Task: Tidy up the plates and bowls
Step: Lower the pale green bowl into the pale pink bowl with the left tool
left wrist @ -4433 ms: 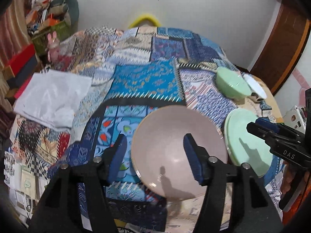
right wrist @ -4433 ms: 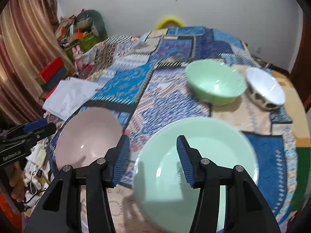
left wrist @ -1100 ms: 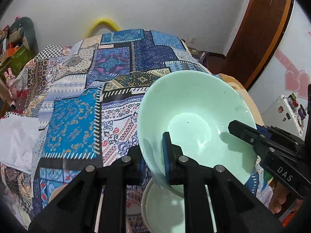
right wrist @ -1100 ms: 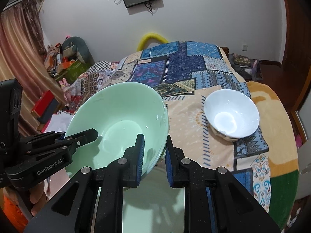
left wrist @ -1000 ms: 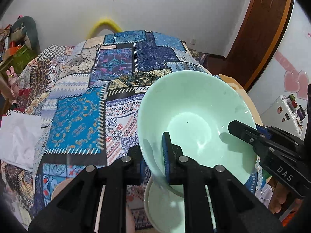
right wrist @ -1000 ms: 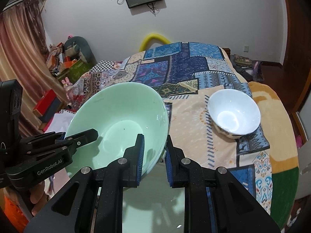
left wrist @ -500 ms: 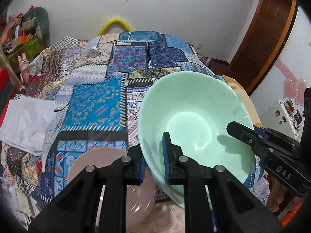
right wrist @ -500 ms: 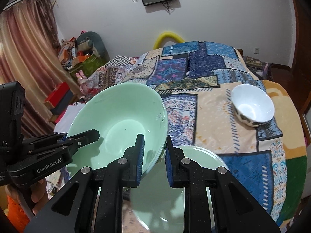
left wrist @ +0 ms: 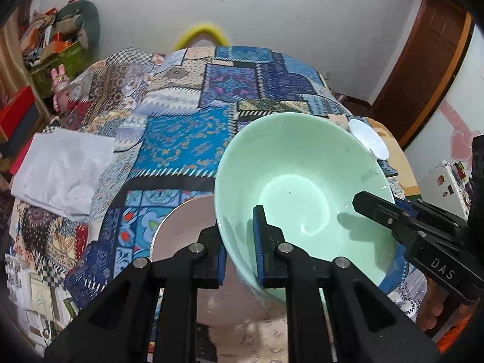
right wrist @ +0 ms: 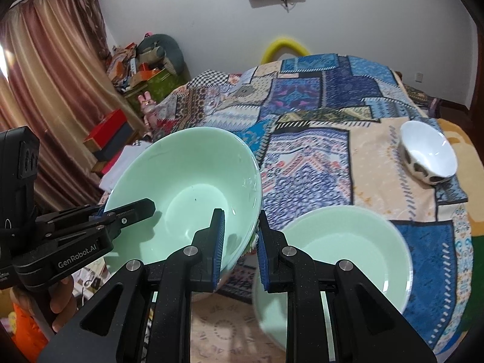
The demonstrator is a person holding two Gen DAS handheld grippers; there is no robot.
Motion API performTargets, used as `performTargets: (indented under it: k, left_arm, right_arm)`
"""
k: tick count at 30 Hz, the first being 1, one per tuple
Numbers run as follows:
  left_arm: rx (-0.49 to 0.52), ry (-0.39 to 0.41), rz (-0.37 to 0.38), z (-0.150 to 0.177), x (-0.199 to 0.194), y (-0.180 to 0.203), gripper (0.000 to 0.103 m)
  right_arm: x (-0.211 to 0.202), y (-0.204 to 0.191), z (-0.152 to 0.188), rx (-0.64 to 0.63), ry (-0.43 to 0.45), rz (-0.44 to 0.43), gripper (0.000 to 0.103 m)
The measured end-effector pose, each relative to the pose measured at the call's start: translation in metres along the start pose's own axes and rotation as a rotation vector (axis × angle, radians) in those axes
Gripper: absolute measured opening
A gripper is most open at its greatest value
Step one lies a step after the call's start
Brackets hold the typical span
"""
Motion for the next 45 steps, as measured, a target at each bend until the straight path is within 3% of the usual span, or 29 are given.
performTargets:
  k: [20,32,45]
  left_arm:
    - [-0.089,-0.105,-0.011,0.042,0.038,-0.062,0.015]
    - [-0.089,-0.151,-0.015,0.054,0.057,-0.069,0.015]
    - [-0.06,-0.148,-0.057,0.055,0.062,-0.067,0.015]
  right_arm:
    - [0.055,-0.026,0.026,-0.008,-0.133,-0.027,0.018]
    - [0.068,-0.025,0.034,-0.006,-0.183,-0.021,0.018]
    - [0.068,-0.023,0.035,-0.007,-0.207,-0.035,0.018]
Point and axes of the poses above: each gripper's, at about its wrist camera, not at the fingertips, and x roughly the way its jaws point, y to its right, z to its underside, the point moved 1 cm from there along x, roughly the way its jaws point, and after that the axes turned 3 degrees about -y, right-handed, at the moved point
